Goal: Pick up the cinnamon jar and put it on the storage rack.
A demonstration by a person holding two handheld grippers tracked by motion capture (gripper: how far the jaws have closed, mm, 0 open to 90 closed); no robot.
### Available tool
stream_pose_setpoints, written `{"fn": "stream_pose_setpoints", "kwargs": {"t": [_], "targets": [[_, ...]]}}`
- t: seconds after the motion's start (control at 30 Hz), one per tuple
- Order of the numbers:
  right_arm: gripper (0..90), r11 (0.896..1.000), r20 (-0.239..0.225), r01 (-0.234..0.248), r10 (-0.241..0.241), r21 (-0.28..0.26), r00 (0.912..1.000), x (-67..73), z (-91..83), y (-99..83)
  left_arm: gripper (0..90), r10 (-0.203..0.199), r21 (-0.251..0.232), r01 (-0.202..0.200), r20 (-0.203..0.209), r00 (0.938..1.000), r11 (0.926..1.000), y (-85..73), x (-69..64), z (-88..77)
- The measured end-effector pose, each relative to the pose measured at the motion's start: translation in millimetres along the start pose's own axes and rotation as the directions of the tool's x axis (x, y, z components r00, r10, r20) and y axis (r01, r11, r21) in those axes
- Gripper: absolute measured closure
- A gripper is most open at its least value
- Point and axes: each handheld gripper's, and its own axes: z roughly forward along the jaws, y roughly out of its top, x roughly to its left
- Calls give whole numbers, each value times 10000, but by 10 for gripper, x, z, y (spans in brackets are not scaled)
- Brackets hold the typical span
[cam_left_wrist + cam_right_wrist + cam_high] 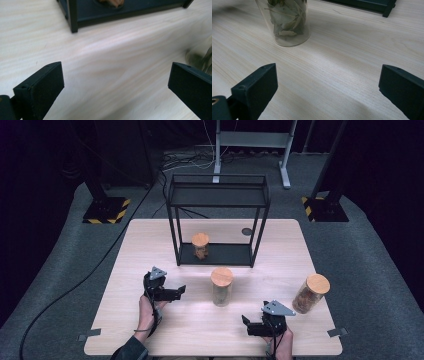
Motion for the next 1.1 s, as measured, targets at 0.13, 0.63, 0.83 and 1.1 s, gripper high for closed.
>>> {"fn": "stream_pose_setpoints", "kwargs": {"t": [0.13,0.63,0.83,1.1], "targets": [[15,10000,-13,16,-16,10,10000,1,1,1,0,362,331,-354,-243,9990,9988,-119,12,-61],[15,10000,49,-8,8,57,10000,2,5,2,0,784,1246,-727,-407,9961,9895,-449,25,-261],[15,10000,0,14,-14,54,10000,2,5,2,0,1123,1481,-991,-838,9901,9840,-489,-13,-291],[15,10000,4,45,-46,78,10000,5,8,3,0,1167,1430,-1042,-823,9898,9842,-509,-9,-308]]}}
